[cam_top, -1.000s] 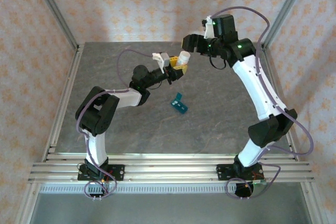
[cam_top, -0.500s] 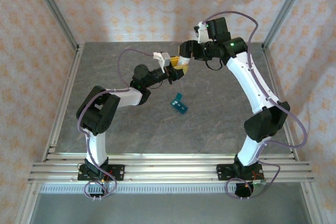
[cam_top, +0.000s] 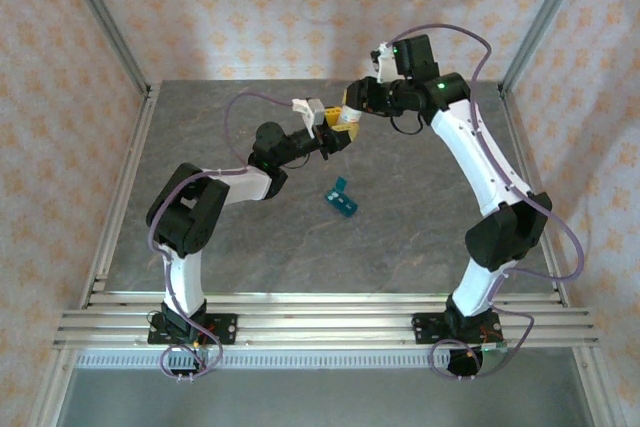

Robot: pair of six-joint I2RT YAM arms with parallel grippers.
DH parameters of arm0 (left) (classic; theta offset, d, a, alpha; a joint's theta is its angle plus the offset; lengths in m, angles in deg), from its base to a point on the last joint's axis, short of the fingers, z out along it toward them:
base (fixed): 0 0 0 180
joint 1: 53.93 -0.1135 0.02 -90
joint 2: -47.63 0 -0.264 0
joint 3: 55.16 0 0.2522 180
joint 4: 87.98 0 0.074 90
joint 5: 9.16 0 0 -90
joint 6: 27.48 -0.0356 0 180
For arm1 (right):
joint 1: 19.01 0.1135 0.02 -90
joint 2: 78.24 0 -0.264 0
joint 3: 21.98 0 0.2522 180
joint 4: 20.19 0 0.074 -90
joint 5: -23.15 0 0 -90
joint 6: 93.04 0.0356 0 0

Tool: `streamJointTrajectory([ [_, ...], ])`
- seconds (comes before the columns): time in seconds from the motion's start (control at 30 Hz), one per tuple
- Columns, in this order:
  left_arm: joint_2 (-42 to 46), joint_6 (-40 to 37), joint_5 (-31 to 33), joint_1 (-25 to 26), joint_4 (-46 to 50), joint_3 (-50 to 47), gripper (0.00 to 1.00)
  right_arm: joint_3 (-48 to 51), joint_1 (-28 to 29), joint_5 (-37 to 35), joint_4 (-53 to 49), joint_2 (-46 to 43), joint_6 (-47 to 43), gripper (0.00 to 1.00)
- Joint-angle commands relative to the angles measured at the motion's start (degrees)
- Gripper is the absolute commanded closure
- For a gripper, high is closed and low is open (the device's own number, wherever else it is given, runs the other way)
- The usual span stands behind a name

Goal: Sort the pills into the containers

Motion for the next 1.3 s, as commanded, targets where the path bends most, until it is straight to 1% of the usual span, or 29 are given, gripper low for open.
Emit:
streamJointTrajectory([
  [0.0, -0.09, -0.45, 0.02, 0.40, -3.48, 2.01, 1.00, 4.77, 0.91, -5.75, 4.95, -1.78, 9.28, 0.71],
  [0.13, -0.38, -0.95, 1.06, 0.43, -3.39, 2.17, 1.00, 7.36, 4.45, -17.99, 6.63, -3.39, 16.54, 0.71],
  [0.17, -0.46, -0.96, 1.20, 0.47, -3.39, 2.28, 1.00, 7.82, 5.32, -20.10, 7.04, -3.48, 17.64, 0.71],
  [0.3, -0.77, -1.65, 1.93, 0.46, -3.39, 2.19, 1.00, 7.99, 7.72, -24.33, 7.81, -2.59, 20.08, 0.71],
  [0.4, -0.69, -2.53, 2.65, 0.48, -3.31, 1.80, 1.00, 7.22, 7.75, -24.49, 8.05, -1.88, 20.55, 0.70],
  [0.43, -0.69, -2.71, 2.90, 0.46, -3.31, 1.67, 1.00, 6.28, 7.75, -24.78, 7.81, -1.88, 20.22, 0.67],
  [0.53, -0.87, -3.01, 3.37, 0.35, -3.30, 1.44, 1.00, 1.38, 7.36, -25.01, 5.26, -1.19, 18.48, 0.53],
  [0.57, -0.93, -2.99, 3.37, 0.33, -3.37, 1.32, 1.00, -0.33, 7.11, -24.56, 4.16, -1.07, 17.94, 0.47],
  [0.6, -0.97, -3.14, 3.39, 0.33, -3.26, 1.23, 1.00, -2.08, 6.81, -24.15, 3.17, -1.13, 17.25, 0.37],
  [0.63, -1.09, -3.16, 3.37, 0.31, -3.35, 1.15, 1.00, -3.66, 6.50, -23.71, 1.97, -1.26, 16.51, 0.30],
  [0.73, -0.97, -3.38, 3.13, 0.15, -3.36, 0.72, 1.00, -6.14, 5.60, -20.98, 0.46, -2.83, 13.11, 0.21],
  [0.83, -0.73, -3.20, 2.59, -0.27, -3.48, 0.09, 1.00, -6.61, 4.46, -15.79, -0.01, -4.30, 8.76, 0.15],
  [0.97, -0.08, -1.56, 0.04, -1.16, -3.48, -0.61, 1.00, -8.65, 1.45, -6.60, -4.31, -2.79, -1.59, 0.15],
  [1.03, 0.22, -0.99, -0.96, -1.58, -3.48, -0.96, 1.00, -8.72, 0.40, -4.71, -5.89, -2.01, -7.20, 0.16],
  [1.07, 0.27, -0.74, -1.69, -1.84, -3.44, -0.96, 1.00, -9.22, -0.45, -2.37, -6.81, -1.45, -9.70, 0.17],
  [1.2, 0.65, 0.70, -3.46, -2.52, -3.48, -1.15, 1.00, -11.20, -2.53, 5.53, -8.88, 0.99, -14.79, 0.20],
  [1.27, 0.95, 1.12, -4.00, -2.65, -3.56, -1.31, 1.00, -13.90, -2.71, 7.69, -11.10, 2.97, -16.22, 0.23],
])
